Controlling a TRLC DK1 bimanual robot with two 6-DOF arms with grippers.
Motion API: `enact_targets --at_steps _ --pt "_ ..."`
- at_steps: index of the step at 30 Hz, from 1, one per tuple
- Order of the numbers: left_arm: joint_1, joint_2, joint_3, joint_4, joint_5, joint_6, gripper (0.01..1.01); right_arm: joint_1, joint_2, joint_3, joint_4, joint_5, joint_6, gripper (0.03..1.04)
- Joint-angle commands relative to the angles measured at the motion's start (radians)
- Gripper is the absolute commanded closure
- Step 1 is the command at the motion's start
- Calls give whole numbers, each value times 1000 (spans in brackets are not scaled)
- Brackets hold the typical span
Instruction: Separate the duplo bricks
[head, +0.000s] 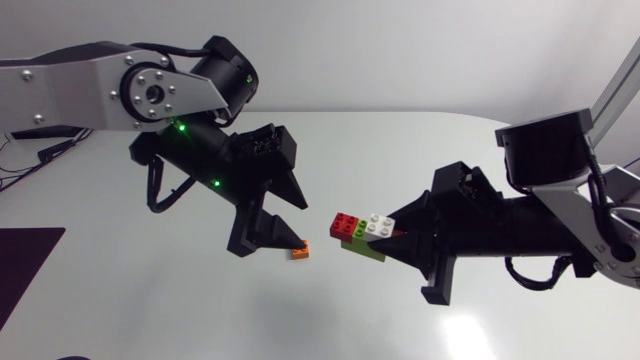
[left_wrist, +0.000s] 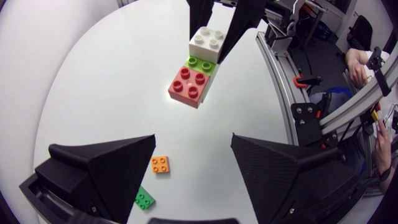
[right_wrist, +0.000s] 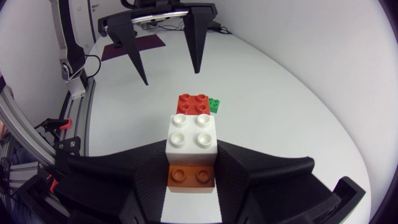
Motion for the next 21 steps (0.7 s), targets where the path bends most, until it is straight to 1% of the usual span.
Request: enact_targets --at_steps 1,5,10,21 --pt "-24 43 48 -38 15 55 220 15 25 18 -13 -12 -42 911" --pt "-43 73 76 -83 15 90 220 26 43 19 -13 -21 -65 911" --pt "-46 109 109 -127 15 127 220 43 57 24 -13 -33 -81 911" --pt "-58 168 154 -138 15 149 220 100 65 26 -17 -35 -96 911"
